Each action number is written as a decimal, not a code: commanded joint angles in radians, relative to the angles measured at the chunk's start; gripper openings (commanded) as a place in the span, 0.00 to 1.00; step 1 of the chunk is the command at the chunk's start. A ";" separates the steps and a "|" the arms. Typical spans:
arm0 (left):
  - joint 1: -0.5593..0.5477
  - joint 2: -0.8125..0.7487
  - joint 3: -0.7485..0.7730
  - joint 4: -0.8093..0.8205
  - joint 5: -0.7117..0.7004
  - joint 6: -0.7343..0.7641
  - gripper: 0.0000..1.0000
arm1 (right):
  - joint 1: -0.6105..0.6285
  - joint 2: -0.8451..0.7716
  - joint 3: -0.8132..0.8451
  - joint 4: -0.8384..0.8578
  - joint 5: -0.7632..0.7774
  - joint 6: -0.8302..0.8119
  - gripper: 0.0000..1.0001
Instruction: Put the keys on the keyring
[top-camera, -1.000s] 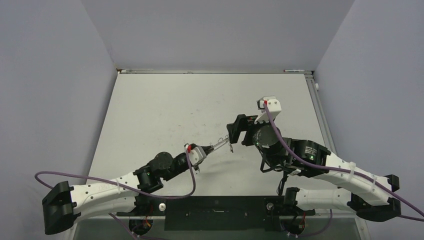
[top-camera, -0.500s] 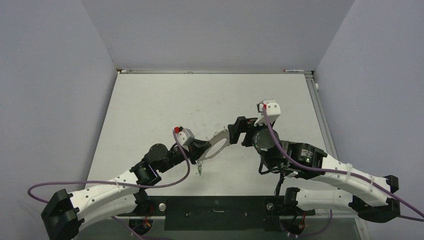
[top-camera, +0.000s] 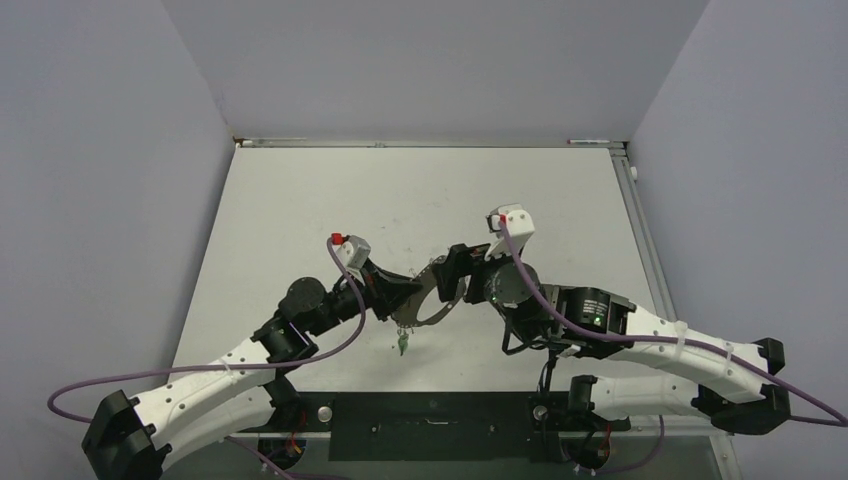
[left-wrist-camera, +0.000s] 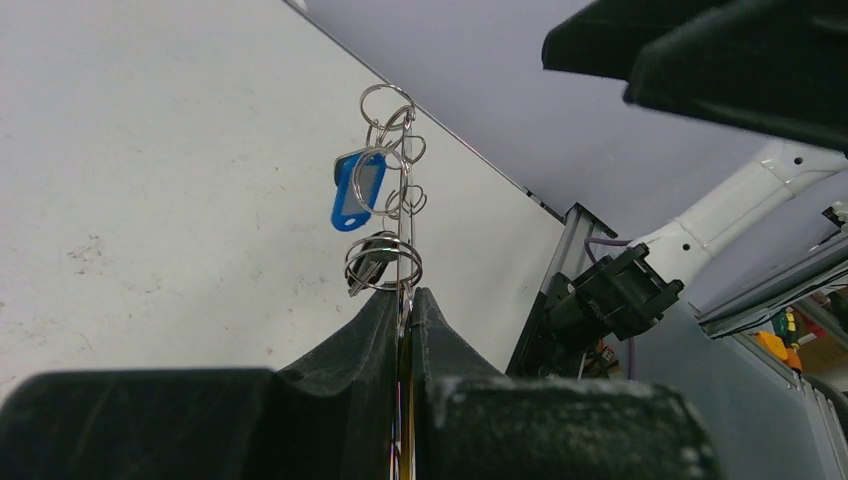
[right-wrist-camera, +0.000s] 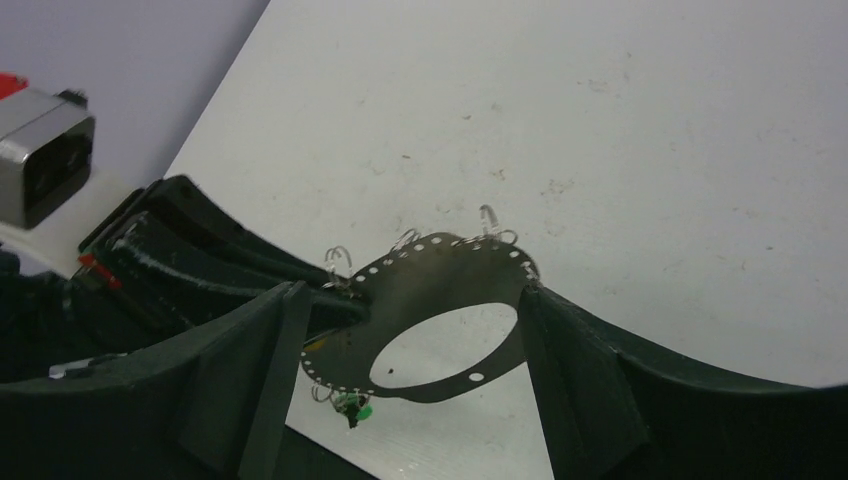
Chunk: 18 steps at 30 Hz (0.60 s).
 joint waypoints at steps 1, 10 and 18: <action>0.025 0.012 0.017 0.092 0.031 -0.094 0.00 | 0.091 0.071 0.043 0.034 -0.045 0.017 0.77; 0.028 -0.009 0.035 0.029 0.048 -0.106 0.00 | 0.191 0.199 0.082 0.016 0.022 -0.025 0.51; 0.027 -0.025 0.036 0.039 0.102 -0.077 0.00 | 0.188 0.227 0.125 0.027 0.081 -0.059 0.44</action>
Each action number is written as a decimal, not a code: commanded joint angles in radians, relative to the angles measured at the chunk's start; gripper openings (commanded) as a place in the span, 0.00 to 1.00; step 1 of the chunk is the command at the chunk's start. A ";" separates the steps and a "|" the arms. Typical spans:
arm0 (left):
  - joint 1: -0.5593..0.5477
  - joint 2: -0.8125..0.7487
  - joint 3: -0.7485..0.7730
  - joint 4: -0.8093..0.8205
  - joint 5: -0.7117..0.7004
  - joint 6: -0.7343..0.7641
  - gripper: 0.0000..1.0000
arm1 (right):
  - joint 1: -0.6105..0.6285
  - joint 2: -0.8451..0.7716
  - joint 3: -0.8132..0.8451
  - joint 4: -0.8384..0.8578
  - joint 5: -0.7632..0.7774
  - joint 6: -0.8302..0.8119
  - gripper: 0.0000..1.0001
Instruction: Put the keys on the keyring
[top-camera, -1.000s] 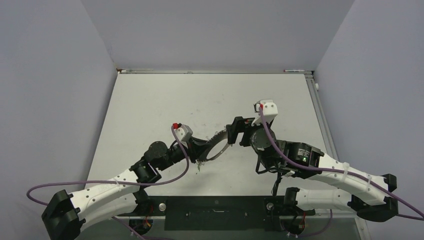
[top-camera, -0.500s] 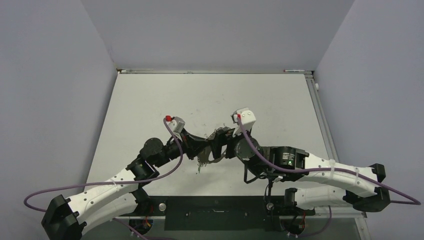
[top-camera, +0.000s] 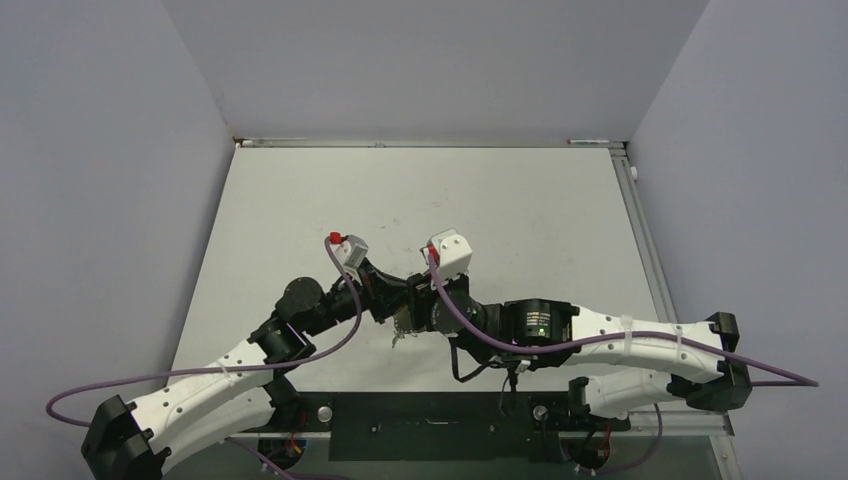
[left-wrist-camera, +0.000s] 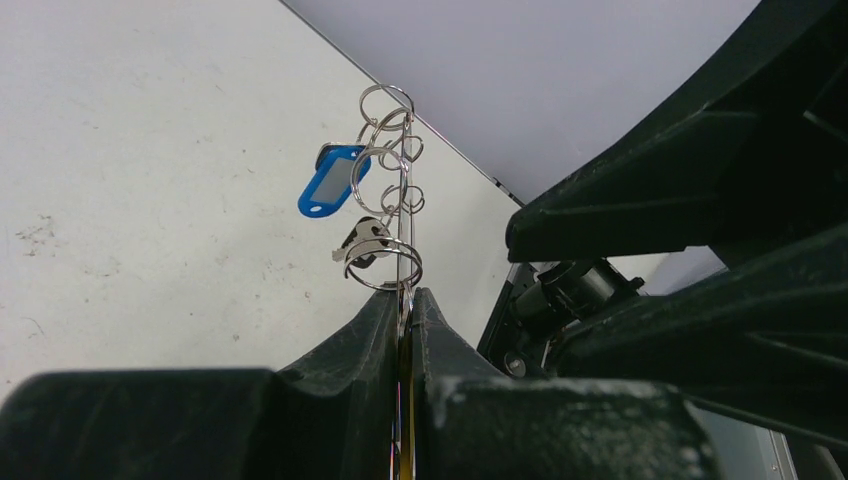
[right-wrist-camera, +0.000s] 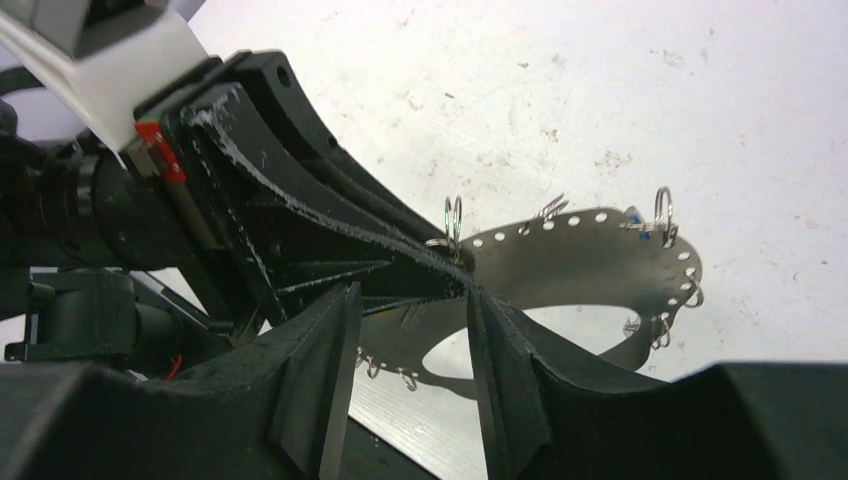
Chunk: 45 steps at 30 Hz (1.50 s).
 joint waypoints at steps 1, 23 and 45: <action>0.004 -0.007 0.038 0.065 0.058 0.012 0.00 | 0.000 0.005 0.060 0.031 0.075 -0.038 0.44; 0.002 -0.029 0.041 0.066 0.086 0.016 0.00 | -0.075 0.083 0.089 0.021 0.045 -0.071 0.33; 0.001 -0.044 0.063 0.068 0.091 0.013 0.00 | -0.091 0.127 0.098 -0.029 -0.043 -0.024 0.05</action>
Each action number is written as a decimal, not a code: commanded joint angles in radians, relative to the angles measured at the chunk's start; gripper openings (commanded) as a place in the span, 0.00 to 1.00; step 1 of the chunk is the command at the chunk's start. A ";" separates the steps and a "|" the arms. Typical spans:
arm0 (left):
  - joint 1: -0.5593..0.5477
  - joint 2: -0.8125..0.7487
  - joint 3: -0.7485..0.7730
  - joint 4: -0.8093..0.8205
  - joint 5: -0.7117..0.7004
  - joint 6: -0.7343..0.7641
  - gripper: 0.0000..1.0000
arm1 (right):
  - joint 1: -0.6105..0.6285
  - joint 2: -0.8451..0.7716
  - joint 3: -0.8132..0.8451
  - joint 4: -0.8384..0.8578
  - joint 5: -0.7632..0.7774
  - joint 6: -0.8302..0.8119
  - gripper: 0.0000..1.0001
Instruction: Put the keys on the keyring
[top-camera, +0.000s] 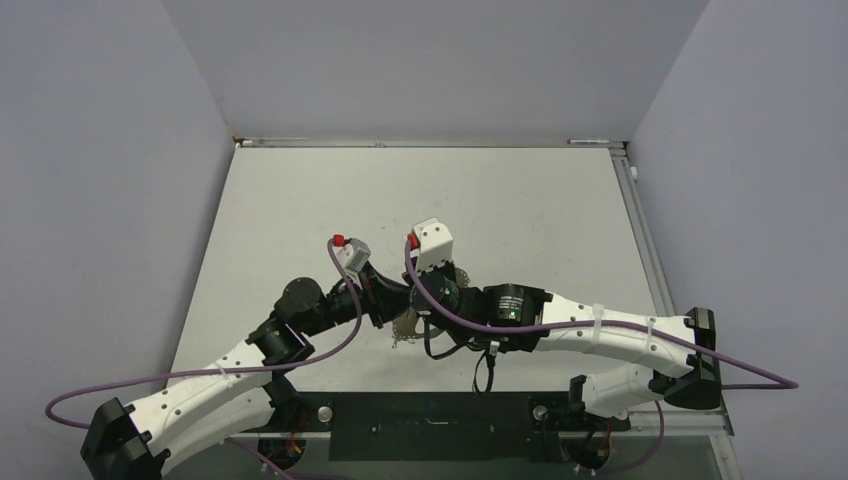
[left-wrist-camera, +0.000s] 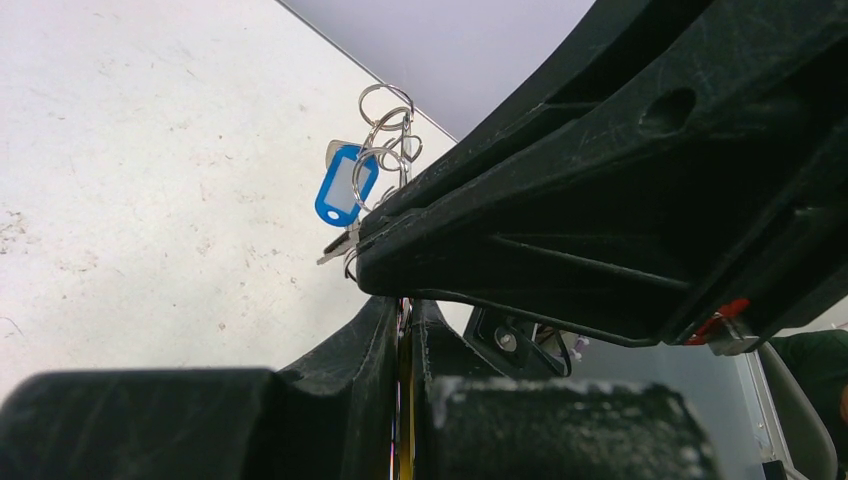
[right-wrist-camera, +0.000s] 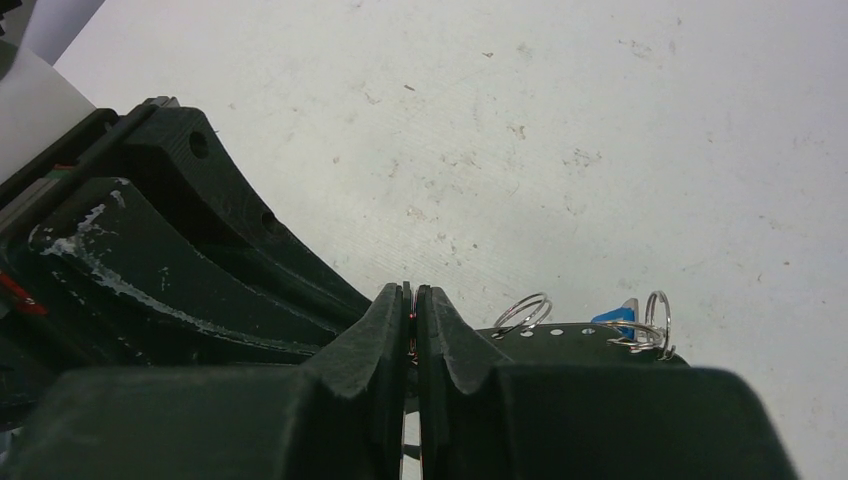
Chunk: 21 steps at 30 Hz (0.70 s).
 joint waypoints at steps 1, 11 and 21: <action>-0.001 -0.030 0.067 0.081 0.005 0.003 0.00 | -0.004 0.022 0.048 -0.024 -0.016 0.022 0.05; -0.059 -0.065 0.037 0.072 -0.115 0.128 0.00 | -0.024 0.098 0.232 -0.258 -0.047 0.073 0.05; -0.249 -0.049 0.058 0.014 -0.322 0.469 0.00 | -0.026 0.135 0.327 -0.356 -0.071 0.093 0.05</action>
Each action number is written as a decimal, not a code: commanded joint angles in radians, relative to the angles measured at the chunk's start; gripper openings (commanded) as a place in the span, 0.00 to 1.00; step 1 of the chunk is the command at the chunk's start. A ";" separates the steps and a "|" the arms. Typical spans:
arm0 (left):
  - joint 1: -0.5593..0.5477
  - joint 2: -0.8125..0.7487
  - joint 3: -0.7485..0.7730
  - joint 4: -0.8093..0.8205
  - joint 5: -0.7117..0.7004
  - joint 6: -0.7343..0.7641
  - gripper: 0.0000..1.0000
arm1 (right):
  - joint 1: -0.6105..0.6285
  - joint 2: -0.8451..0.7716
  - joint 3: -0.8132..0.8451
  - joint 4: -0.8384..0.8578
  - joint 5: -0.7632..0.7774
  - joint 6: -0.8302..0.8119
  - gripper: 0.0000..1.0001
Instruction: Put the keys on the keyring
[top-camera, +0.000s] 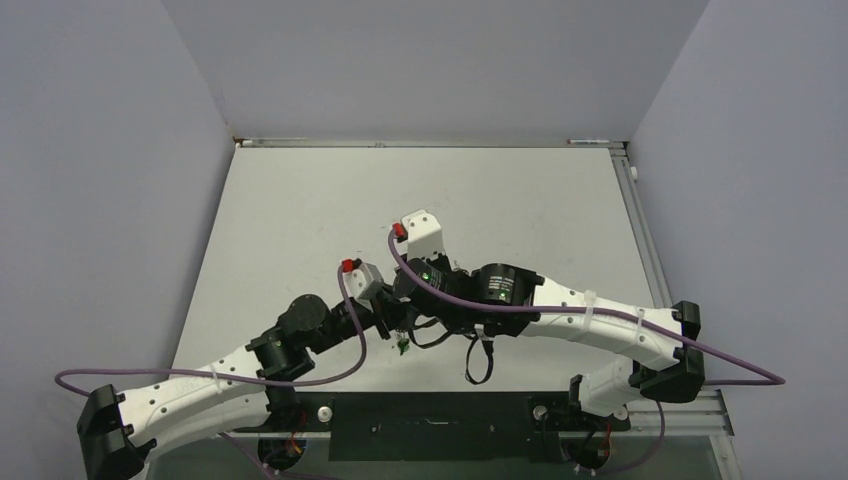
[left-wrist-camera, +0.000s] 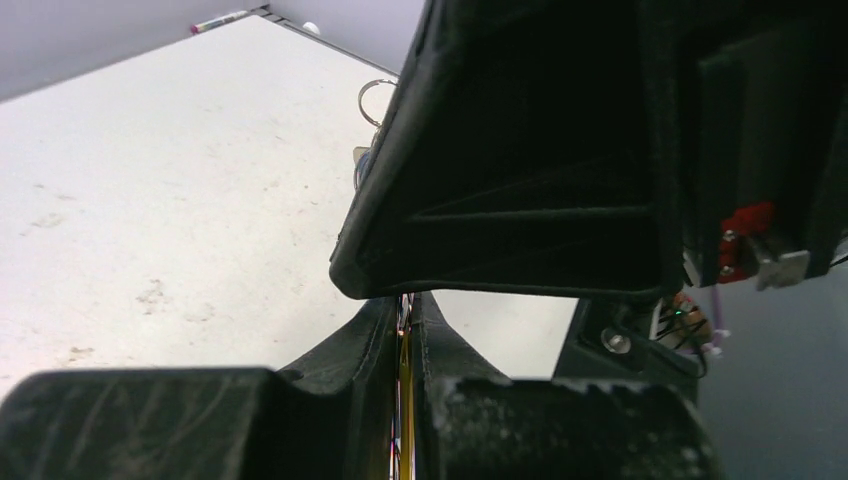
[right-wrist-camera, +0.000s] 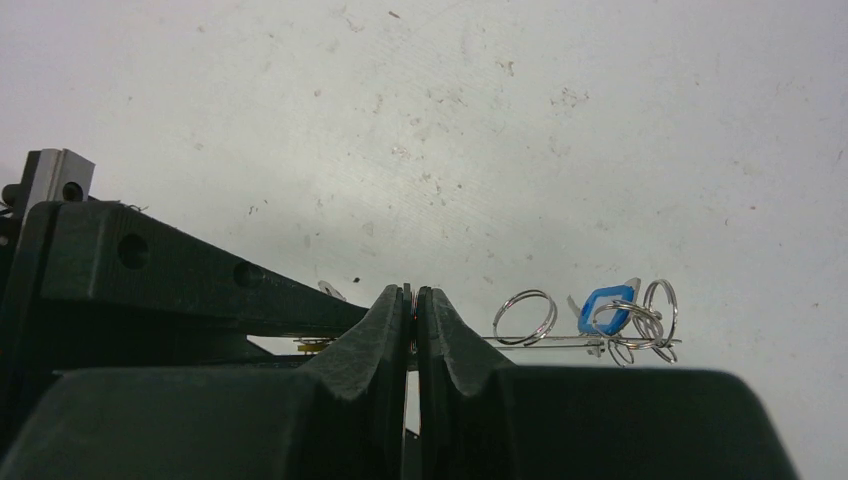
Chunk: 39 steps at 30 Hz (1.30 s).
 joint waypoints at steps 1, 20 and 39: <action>-0.045 -0.003 0.053 0.051 -0.049 0.171 0.00 | -0.007 0.019 0.069 -0.030 -0.002 0.021 0.05; -0.114 0.021 0.029 0.115 -0.137 0.480 0.00 | -0.057 0.057 0.124 -0.110 -0.052 0.040 0.05; -0.260 0.038 0.006 0.161 -0.231 0.770 0.00 | -0.096 0.101 0.138 -0.133 -0.093 0.029 0.05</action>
